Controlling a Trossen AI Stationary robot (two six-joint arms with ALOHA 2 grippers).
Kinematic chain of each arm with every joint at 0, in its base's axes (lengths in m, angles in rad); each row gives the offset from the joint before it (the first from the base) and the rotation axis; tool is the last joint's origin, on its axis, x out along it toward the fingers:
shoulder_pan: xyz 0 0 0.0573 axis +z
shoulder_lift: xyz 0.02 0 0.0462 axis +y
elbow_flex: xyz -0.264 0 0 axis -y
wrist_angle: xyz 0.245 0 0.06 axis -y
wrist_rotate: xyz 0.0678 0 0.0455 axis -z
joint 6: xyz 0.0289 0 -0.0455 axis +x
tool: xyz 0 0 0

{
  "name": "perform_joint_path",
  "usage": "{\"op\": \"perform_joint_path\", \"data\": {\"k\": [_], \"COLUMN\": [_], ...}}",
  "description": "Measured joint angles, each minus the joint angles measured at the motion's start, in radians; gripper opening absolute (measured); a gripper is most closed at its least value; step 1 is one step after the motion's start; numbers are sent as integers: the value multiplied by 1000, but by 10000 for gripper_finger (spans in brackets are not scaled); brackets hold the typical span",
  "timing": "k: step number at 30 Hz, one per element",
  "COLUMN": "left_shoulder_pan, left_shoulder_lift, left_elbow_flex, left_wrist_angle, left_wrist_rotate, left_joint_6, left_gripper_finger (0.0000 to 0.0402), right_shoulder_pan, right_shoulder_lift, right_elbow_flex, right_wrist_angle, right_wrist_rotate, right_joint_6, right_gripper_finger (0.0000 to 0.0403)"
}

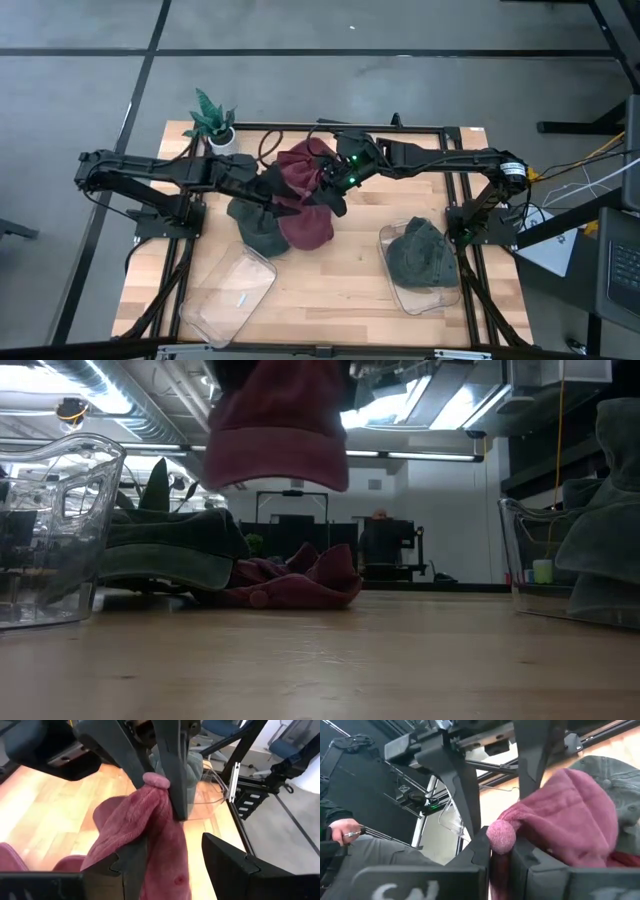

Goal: Pick & Place hat
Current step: Put the right red cap into the left transparent bin

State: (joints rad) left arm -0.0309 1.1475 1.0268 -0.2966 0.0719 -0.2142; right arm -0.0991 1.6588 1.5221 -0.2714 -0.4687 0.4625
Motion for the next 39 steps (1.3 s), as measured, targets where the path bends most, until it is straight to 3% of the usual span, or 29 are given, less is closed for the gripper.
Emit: {"op": "perform_joint_path", "data": {"k": [9, 12, 33, 39], "left_shoulder_pan": [0, 1, 0, 0], "left_shoulder_lift": [-43, -52, 75, 65], "left_elbow_flex": [85, 109, 129, 129], "left_wrist_angle": [-9, -79, -122, -122], "left_wrist_rotate": [-8, -39, 29, 31], "left_joint_6": [31, 54, 96, 80], "left_gripper_finger": [184, 184, 184, 135], "right_shoulder_pan": [0, 1, 19, 19], "right_shoulder_lift": [0, 0, 0, 0], "right_elbow_flex": [1, 1, 1, 1], "right_wrist_angle": [-59, -38, 27, 30], "right_wrist_rotate": [-36, -47, -28, -15], "right_joint_6": [1, 2, 5, 8], "right_gripper_finger": [35, 35, 35, 35]}}
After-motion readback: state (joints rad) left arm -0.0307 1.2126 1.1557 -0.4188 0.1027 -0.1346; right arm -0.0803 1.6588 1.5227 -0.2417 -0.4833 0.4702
